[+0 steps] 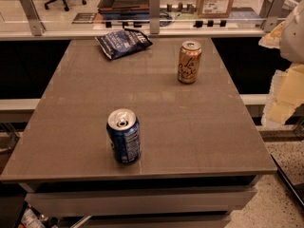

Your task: Move pepsi can near blue chip bag

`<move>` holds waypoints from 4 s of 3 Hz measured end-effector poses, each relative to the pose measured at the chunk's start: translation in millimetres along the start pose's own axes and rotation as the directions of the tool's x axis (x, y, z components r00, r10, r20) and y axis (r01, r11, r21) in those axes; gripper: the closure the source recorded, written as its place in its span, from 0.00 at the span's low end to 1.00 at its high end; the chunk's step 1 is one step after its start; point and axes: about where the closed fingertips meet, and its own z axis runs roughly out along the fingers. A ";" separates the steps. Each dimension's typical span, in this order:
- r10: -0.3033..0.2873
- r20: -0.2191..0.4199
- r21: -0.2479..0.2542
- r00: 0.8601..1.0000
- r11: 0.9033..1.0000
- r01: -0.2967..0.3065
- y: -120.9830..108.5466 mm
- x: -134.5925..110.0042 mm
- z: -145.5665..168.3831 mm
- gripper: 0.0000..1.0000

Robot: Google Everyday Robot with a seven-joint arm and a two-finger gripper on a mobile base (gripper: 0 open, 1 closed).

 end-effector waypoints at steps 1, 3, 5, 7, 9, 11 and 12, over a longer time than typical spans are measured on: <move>0.000 0.000 0.000 1.000 1.000 0.000 0.0 0.0 0.0 0.00; 0.020 0.046 0.017 0.999 1.000 -0.021 9.8 -21.5 5.7 0.00; 0.064 0.273 -0.067 0.960 0.997 -0.048 30.7 -53.4 43.2 0.00; 0.101 0.564 -0.201 0.819 0.980 0.018 62.9 -84.0 72.8 0.00; 0.068 0.718 -0.215 0.693 0.968 0.129 98.7 -135.3 78.1 0.00; 0.075 0.740 -0.191 0.669 0.976 0.101 112.2 -185.8 89.2 0.00; 0.122 0.755 -0.232 0.644 0.969 0.089 115.7 -207.0 95.7 0.00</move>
Offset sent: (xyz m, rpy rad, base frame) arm -0.0022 0.0091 -0.0018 0.0320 -0.0041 0.0112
